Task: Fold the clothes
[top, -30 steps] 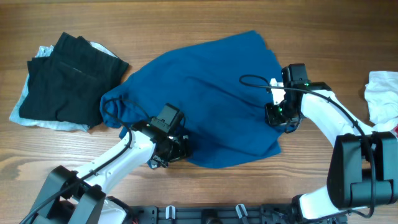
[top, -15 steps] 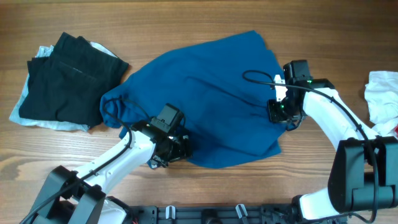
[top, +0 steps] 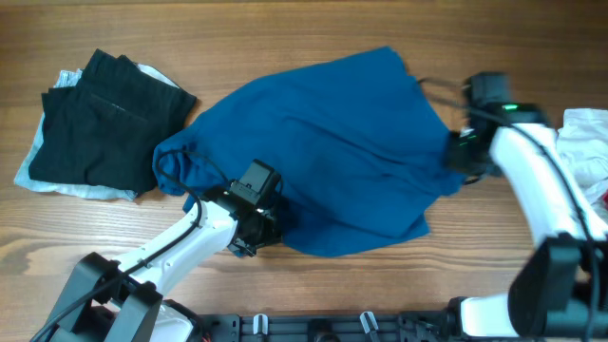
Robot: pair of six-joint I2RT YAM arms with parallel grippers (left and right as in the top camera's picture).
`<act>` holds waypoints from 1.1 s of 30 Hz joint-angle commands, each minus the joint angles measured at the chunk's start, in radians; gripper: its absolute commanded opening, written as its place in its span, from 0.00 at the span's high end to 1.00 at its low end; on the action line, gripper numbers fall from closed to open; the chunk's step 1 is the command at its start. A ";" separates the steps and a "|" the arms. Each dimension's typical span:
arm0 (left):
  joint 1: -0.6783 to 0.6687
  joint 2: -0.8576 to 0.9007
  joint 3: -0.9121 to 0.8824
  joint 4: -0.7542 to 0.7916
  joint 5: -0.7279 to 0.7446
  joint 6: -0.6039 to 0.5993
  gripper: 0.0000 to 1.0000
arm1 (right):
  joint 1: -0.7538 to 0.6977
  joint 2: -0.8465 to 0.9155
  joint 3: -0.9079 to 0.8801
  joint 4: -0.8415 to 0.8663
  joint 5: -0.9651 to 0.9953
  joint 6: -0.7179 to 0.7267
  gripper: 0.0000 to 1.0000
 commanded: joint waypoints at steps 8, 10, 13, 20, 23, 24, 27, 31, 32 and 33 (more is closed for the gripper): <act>-0.002 0.021 -0.022 0.136 -0.267 0.002 0.90 | -0.317 -0.124 0.028 -0.092 0.062 0.066 0.96; 0.008 0.021 -0.022 0.154 -0.353 0.028 0.96 | -0.317 -0.124 0.019 -0.090 0.061 0.068 0.96; 0.084 0.021 -0.009 0.200 -0.389 0.124 0.96 | -0.317 -0.124 0.016 -0.090 0.061 0.068 0.96; 0.381 0.021 0.269 0.116 -0.280 0.344 0.66 | -0.317 -0.124 0.016 -0.087 0.058 0.068 0.96; 0.386 0.021 0.298 0.005 -0.051 0.341 0.00 | -0.317 -0.124 0.016 -0.086 0.054 0.068 0.96; 0.379 0.026 0.296 -0.040 -0.005 0.330 0.00 | -0.317 -0.124 0.016 -0.086 0.054 0.068 0.96; 0.330 0.041 0.293 -0.241 0.034 0.267 0.00 | -0.317 -0.124 0.016 -0.079 0.037 0.064 0.96; 0.242 0.047 0.231 -0.249 0.034 0.248 0.00 | -0.317 -0.124 0.016 -0.072 0.020 0.053 0.96; 0.220 0.047 0.206 -0.232 0.034 0.229 0.00 | -0.317 -0.124 0.016 -0.073 0.020 0.053 0.96; 0.198 0.047 0.179 -0.208 0.034 0.197 0.00 | -0.317 -0.124 0.016 -0.074 0.020 0.053 0.96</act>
